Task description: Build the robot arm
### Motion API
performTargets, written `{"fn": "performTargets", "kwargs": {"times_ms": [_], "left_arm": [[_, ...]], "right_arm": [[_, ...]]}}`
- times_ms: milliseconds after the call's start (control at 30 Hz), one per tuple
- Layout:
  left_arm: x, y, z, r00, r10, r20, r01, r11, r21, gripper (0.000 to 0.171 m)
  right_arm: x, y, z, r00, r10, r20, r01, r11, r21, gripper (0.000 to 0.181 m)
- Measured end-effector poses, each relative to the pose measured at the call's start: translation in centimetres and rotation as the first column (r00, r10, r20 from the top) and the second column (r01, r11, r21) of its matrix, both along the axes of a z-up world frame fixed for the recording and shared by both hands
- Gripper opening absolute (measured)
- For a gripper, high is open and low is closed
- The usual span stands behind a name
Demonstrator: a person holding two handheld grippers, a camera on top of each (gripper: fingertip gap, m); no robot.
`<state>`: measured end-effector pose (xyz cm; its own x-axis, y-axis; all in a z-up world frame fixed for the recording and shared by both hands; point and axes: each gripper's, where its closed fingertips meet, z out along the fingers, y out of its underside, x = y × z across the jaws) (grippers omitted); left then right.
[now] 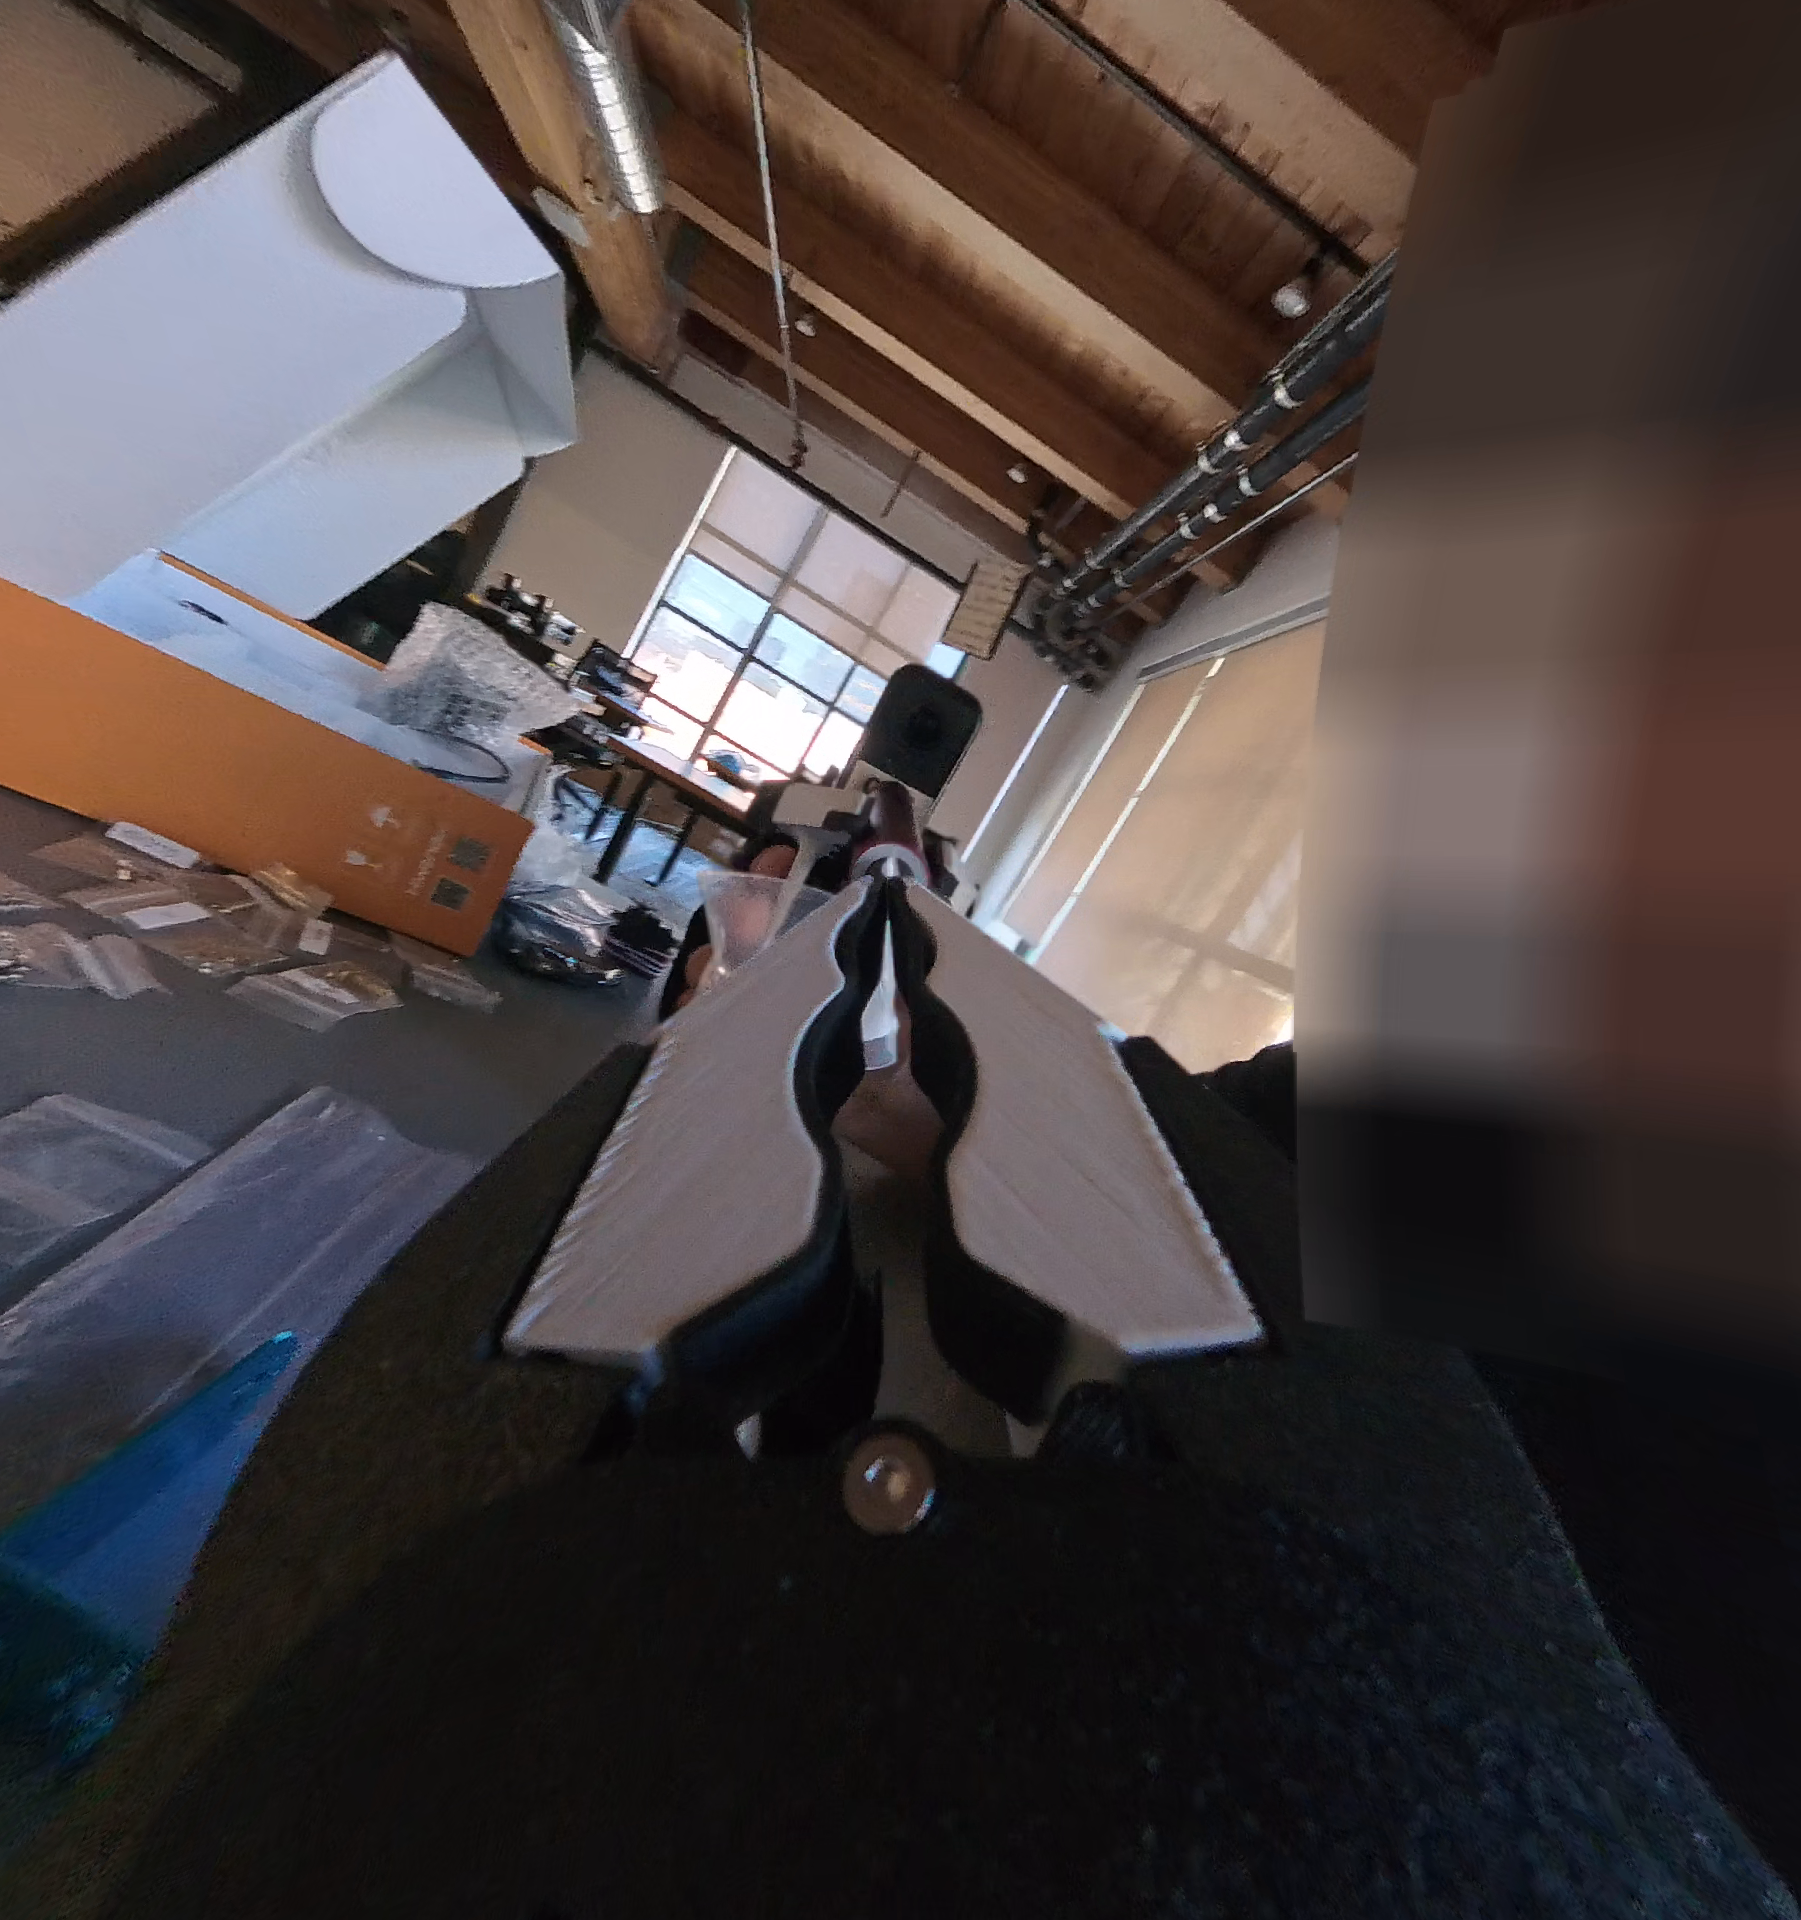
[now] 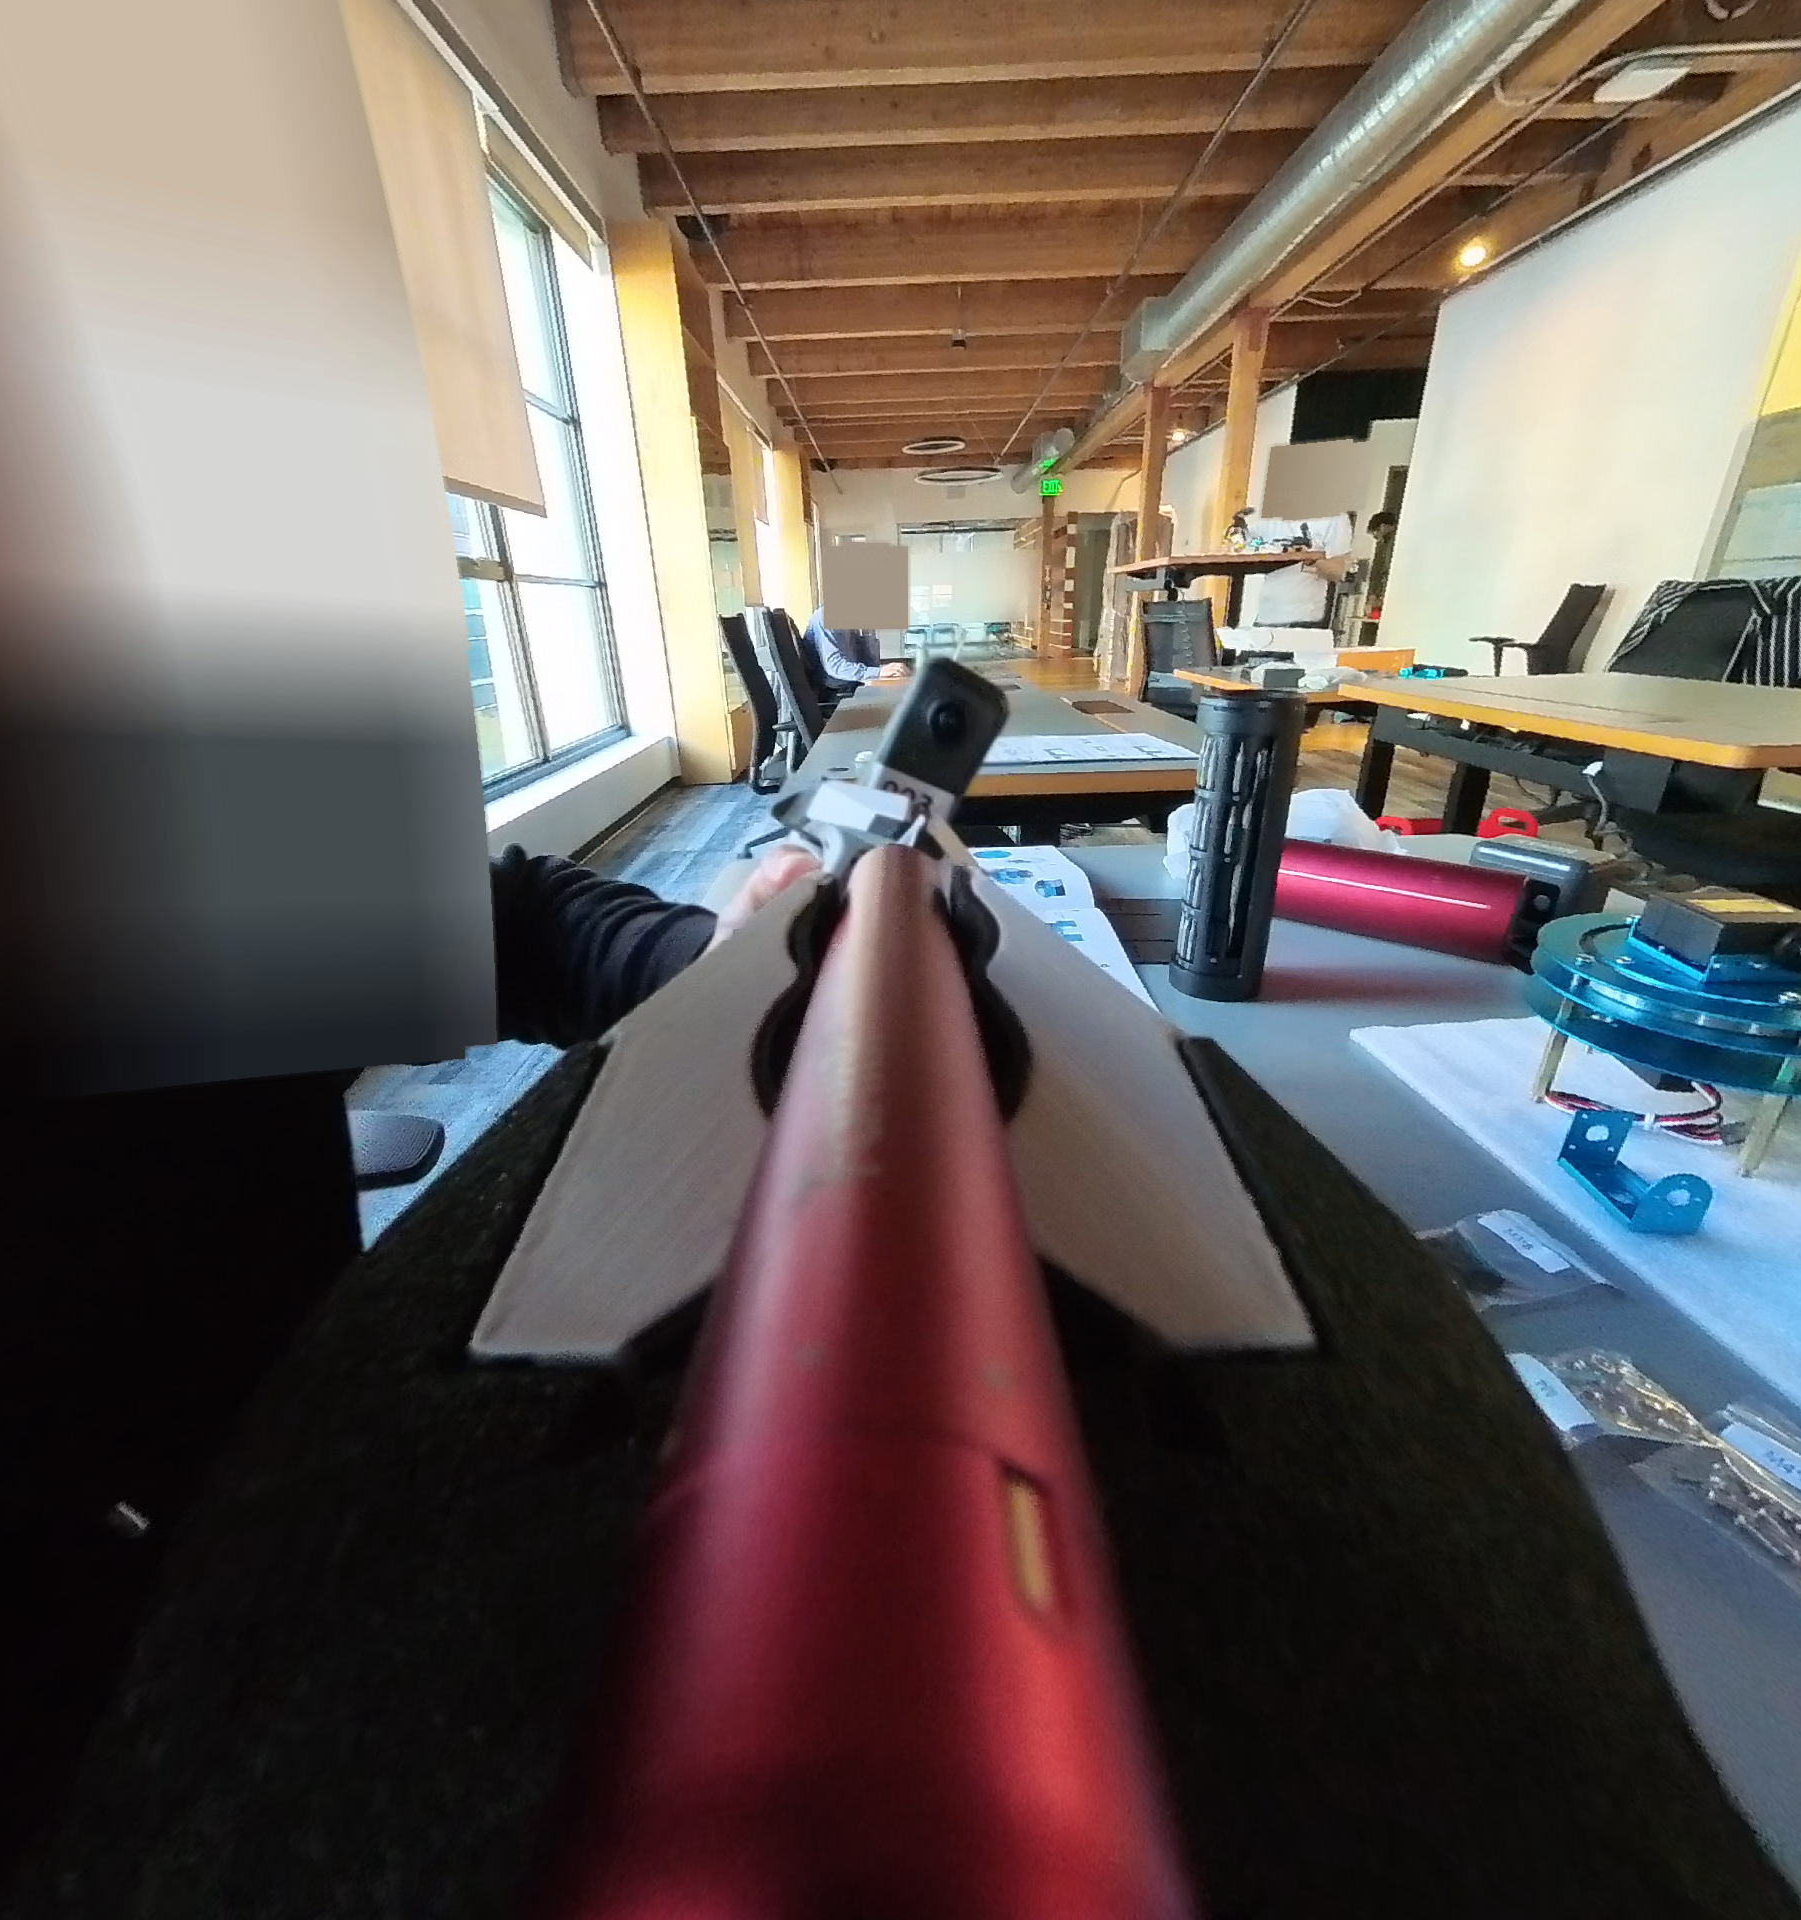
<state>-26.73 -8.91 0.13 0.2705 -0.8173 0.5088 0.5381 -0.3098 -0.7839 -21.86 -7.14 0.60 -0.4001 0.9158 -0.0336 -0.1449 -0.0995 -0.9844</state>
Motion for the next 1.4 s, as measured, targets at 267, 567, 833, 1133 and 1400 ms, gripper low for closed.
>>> {"fn": "performTargets", "kwargs": {"times_ms": [267, 567, 833, 1133, 1400], "left_arm": [[-0.4, -2.0, -0.8, 0.989, 0.15, 0.018, -0.147, 0.984, -0.1, 0.0], [-1.6, -4.3, -4.7, 0.947, 0.321, 0.003, -0.301, 0.891, -0.341, 0.0], [-2.7, -5.5, -9.7, 0.935, 0.35, -0.058, -0.322, 0.769, -0.551, 0.0], [-2.4, -6.0, -13.2, 0.94, 0.269, -0.208, -0.338, 0.666, -0.665, 0.005], [-2.5, -6.6, -13.2, 0.957, 0.216, -0.193, -0.289, 0.687, -0.667, 0.021]], "right_arm": [[-0.5, -1.7, -0.7, 0.997, 0.078, 0.021, -0.078, 0.996, -0.037, 0.023], [-1.9, -4.6, -3.6, 0.992, 0.079, 0.101, -0.091, 0.988, 0.126, 0.022], [-3.1, -7.7, -7.6, 0.99, -0.05, 0.129, -0.031, 0.828, 0.559, 0.022], [-4.2, -9.4, -10.5, 0.983, -0.091, 0.162, -0.051, 0.707, 0.706, 0.022], [-5.3, -9.7, -12.2, 0.969, -0.11, 0.221, -0.085, 0.689, 0.719, 0.022]]}}
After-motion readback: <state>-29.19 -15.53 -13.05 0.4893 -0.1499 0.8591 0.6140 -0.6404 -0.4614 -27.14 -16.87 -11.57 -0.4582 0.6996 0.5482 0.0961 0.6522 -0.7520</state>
